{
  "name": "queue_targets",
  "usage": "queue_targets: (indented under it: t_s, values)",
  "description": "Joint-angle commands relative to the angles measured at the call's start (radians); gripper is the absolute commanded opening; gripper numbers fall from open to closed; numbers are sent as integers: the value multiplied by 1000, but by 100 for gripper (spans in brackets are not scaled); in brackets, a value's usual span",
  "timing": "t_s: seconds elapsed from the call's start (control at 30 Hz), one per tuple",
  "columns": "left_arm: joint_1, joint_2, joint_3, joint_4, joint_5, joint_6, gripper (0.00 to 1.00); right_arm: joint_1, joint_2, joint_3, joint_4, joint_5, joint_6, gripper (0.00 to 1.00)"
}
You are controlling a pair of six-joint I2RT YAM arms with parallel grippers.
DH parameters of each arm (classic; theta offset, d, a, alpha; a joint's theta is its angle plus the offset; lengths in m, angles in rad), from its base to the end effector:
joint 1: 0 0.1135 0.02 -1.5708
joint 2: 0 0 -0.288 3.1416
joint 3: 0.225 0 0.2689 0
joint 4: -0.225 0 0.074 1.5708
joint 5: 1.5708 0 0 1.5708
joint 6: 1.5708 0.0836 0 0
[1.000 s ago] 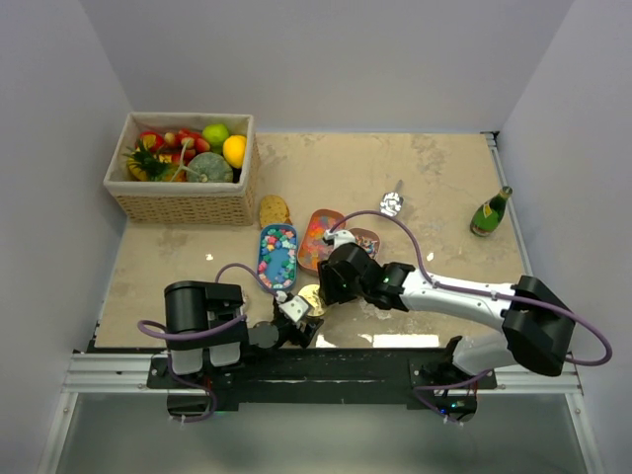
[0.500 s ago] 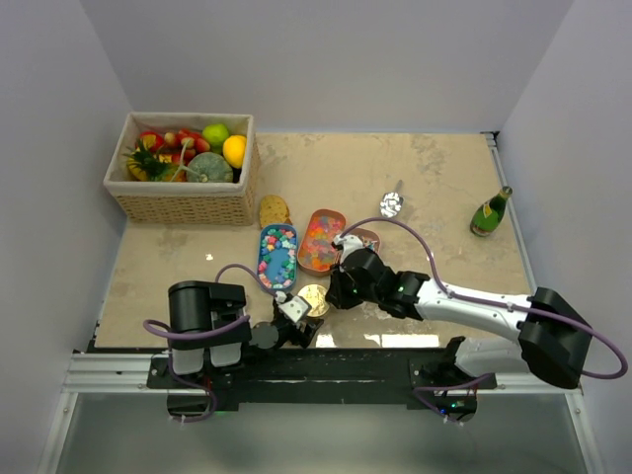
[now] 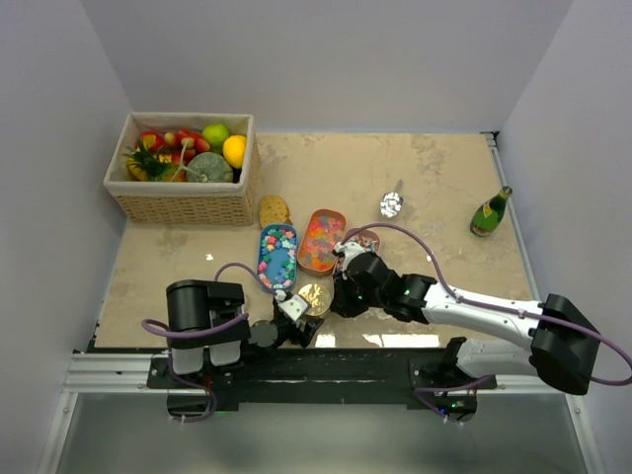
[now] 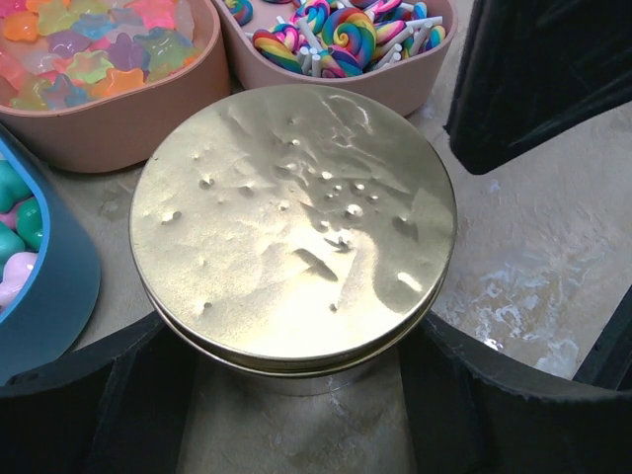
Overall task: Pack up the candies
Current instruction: Screw the bottle lid onto the packing bottle.
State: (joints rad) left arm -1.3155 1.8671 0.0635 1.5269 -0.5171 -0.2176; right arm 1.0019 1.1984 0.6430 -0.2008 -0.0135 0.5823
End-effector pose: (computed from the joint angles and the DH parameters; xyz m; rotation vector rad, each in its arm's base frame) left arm 0.1014 -0.2248 0.0800 0.6384 1.7396 -0.6062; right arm 0.1522 0.2401 0.1864 -0.5213 2.4139 0.7701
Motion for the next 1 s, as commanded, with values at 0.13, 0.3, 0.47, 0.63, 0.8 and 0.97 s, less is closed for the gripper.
queue_targets:
  t_s: [0.13, 0.3, 0.47, 0.63, 0.8, 0.97]
  values:
    - [12, -13, -109, 322, 97, -55, 65, -38, 35, 178, -25, 182, 1, 50]
    - [13, -11, -108, 320, 101, -55, 69, -123, 151, 181, 92, 29, -35, 42]
    - [12, 9, -108, 335, 100, -58, 70, -151, 201, 172, 176, -78, -61, 20]
    - [13, 21, -111, 349, 97, -63, 71, -151, 205, 141, 224, -144, -62, 20]
    - [13, 23, -113, 349, 91, -65, 71, -151, 227, 119, 233, -174, -61, 23]
    - [13, 29, -113, 354, 89, -66, 71, -151, 231, 92, 239, -158, -59, 29]
